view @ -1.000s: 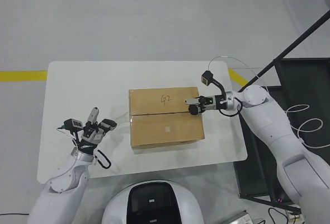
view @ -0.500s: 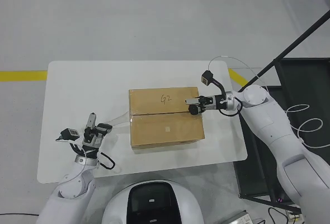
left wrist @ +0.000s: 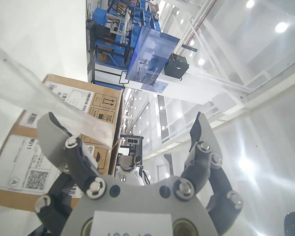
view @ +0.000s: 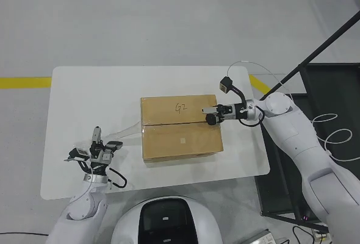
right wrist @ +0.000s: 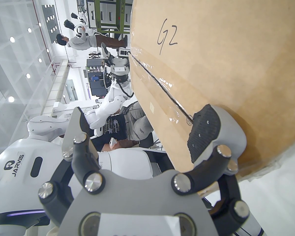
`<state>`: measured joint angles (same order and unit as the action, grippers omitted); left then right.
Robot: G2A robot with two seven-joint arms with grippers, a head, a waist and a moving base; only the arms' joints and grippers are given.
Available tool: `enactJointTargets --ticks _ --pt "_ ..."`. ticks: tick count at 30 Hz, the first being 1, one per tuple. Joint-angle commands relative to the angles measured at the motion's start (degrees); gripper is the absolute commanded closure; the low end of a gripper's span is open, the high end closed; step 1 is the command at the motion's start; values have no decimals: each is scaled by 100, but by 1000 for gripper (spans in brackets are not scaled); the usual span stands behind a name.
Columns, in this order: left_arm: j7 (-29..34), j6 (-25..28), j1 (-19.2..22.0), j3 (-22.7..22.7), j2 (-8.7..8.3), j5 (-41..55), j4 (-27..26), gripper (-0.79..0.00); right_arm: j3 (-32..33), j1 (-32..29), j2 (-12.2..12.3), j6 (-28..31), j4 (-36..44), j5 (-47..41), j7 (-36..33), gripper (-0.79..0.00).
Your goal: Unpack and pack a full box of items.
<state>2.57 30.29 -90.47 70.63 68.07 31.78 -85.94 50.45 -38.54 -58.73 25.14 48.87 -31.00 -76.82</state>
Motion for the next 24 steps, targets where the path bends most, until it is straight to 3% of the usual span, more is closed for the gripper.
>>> enactJointTargets --ticks 1,9,17,19,20,21,24 --pt "-254 46 8 -122 48 -158 119 -785 0 0 0 0 0 0 0 -785" --pt "-717 170 279 -584 248 -322 526 -785 0 0 0 0 0 0 0 -785" --pt "-981 207 679 -731 408 -238 954 -785 0 0 0 0 0 0 0 -785" --pt "-1022 214 761 -754 444 -226 1043 -696 0 0 0 0 0 0 0 -785" --pt "-1040 221 791 -759 460 -218 1081 -588 0 0 0 0 0 0 0 -785" --pt "-1056 245 813 -761 474 -219 1106 -539 0 0 0 0 0 0 0 -785" --pt "-1070 292 832 -743 507 -227 1153 -591 0 0 0 0 0 0 0 -785"
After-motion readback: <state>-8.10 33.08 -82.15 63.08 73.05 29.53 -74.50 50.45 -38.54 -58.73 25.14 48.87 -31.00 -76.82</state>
